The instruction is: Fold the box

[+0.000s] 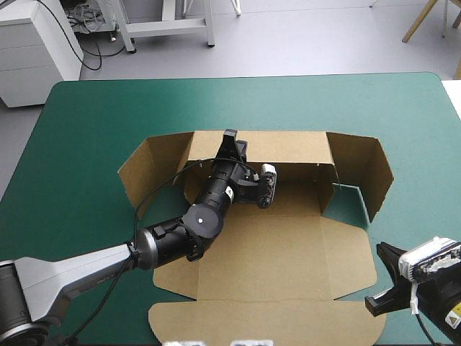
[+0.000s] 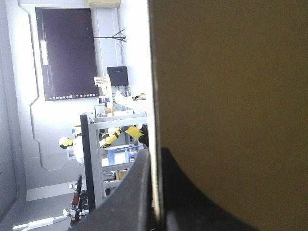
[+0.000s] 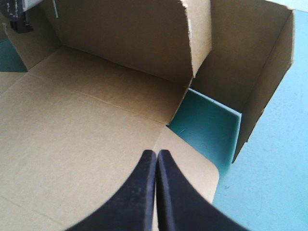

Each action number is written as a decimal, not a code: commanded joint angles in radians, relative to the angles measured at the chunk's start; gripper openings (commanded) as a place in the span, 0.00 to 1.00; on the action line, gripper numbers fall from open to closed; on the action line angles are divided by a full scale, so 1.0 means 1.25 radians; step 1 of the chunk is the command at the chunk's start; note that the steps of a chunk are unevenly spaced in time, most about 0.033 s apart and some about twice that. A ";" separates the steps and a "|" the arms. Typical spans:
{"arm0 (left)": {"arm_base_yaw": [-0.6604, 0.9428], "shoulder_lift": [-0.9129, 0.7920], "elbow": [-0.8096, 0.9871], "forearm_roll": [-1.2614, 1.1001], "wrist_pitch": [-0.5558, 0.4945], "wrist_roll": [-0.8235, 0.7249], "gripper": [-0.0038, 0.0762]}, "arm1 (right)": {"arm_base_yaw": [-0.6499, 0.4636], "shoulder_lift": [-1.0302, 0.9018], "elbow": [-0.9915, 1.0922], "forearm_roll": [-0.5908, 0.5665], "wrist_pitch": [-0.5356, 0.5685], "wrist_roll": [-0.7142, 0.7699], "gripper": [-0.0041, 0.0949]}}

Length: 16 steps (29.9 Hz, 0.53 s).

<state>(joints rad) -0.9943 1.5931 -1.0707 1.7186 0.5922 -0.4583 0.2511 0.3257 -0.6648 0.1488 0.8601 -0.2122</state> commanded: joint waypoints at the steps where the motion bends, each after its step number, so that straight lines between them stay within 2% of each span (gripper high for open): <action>1: -0.006 -0.035 -0.015 0.074 0.015 -0.014 0.04 | -0.004 0.028 -0.019 -0.021 -0.079 0.013 0.12; 4: -0.006 -0.033 -0.015 0.074 0.010 -0.014 0.04 | -0.004 0.064 -0.019 -0.022 -0.098 0.054 0.32; 9: -0.006 -0.033 -0.015 0.074 0.009 -0.014 0.04 | -0.004 0.140 -0.019 -0.030 -0.169 0.110 0.77; 12: -0.006 -0.033 -0.015 0.074 0.009 -0.014 0.04 | -0.004 0.200 -0.031 -0.065 -0.211 0.159 0.88; 16: -0.006 -0.033 -0.015 0.077 0.015 -0.014 0.04 | -0.004 0.307 -0.095 -0.177 -0.221 0.247 0.87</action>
<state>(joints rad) -0.9943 1.5931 -1.0707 1.7186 0.5922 -0.4615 0.2511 0.6223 -0.7002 0.0214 0.6761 0.0283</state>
